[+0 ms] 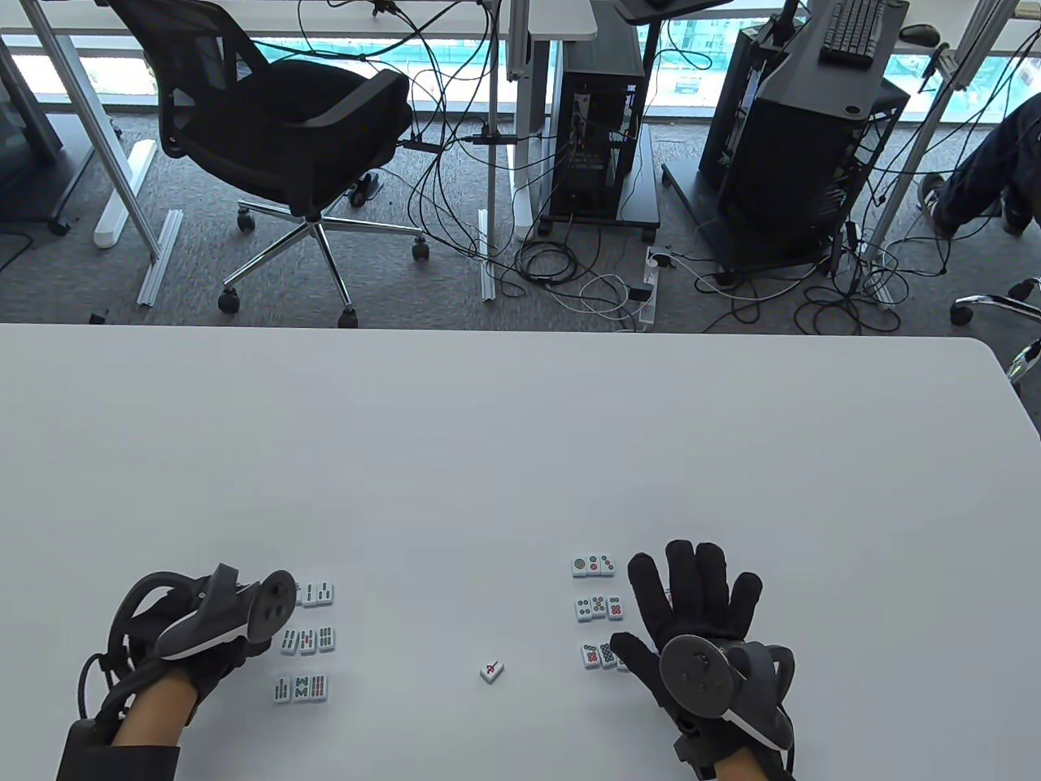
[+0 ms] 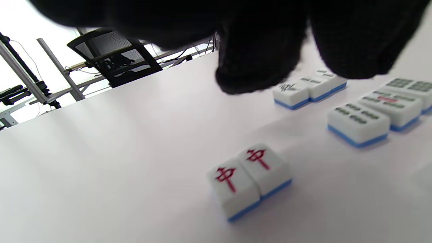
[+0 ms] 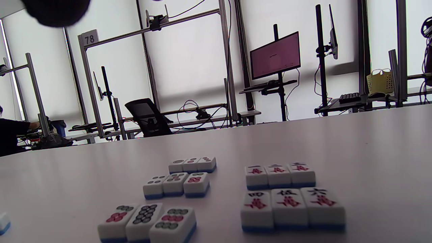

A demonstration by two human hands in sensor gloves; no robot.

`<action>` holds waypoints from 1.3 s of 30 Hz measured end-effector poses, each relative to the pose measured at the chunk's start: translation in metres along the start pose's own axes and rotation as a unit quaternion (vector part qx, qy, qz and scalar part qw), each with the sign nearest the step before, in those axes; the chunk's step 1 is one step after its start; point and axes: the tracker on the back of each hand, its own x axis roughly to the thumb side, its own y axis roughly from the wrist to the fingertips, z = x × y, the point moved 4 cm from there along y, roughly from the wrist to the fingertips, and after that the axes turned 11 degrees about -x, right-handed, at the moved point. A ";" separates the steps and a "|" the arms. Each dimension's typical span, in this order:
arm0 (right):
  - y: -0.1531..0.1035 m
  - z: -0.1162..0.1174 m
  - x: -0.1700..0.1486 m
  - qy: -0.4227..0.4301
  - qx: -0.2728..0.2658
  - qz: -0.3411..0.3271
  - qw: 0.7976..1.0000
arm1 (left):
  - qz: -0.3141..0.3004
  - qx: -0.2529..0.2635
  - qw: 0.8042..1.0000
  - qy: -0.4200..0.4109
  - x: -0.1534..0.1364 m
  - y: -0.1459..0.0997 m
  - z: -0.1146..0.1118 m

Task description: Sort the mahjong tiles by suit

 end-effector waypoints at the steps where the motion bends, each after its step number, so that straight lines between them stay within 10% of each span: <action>1: 0.000 0.000 0.000 0.000 0.000 0.000 1.000 | -0.026 0.028 0.999 0.003 0.018 -0.003 0.013; 8: 0.000 0.001 0.001 0.002 0.000 -0.003 1.000 | -0.147 0.109 0.982 0.055 0.128 -0.010 0.056; 16: -0.001 0.003 0.002 0.006 0.002 -0.008 1.000 | -0.213 0.105 0.969 0.064 0.217 0.004 0.054; 29: -0.001 0.004 0.004 0.015 0.004 -0.011 1.000 | -0.194 0.013 0.978 0.082 0.234 0.017 0.044; 39: -0.001 0.004 0.002 0.013 0.003 -0.007 1.000 | -0.106 0.042 0.991 0.067 0.236 0.015 0.046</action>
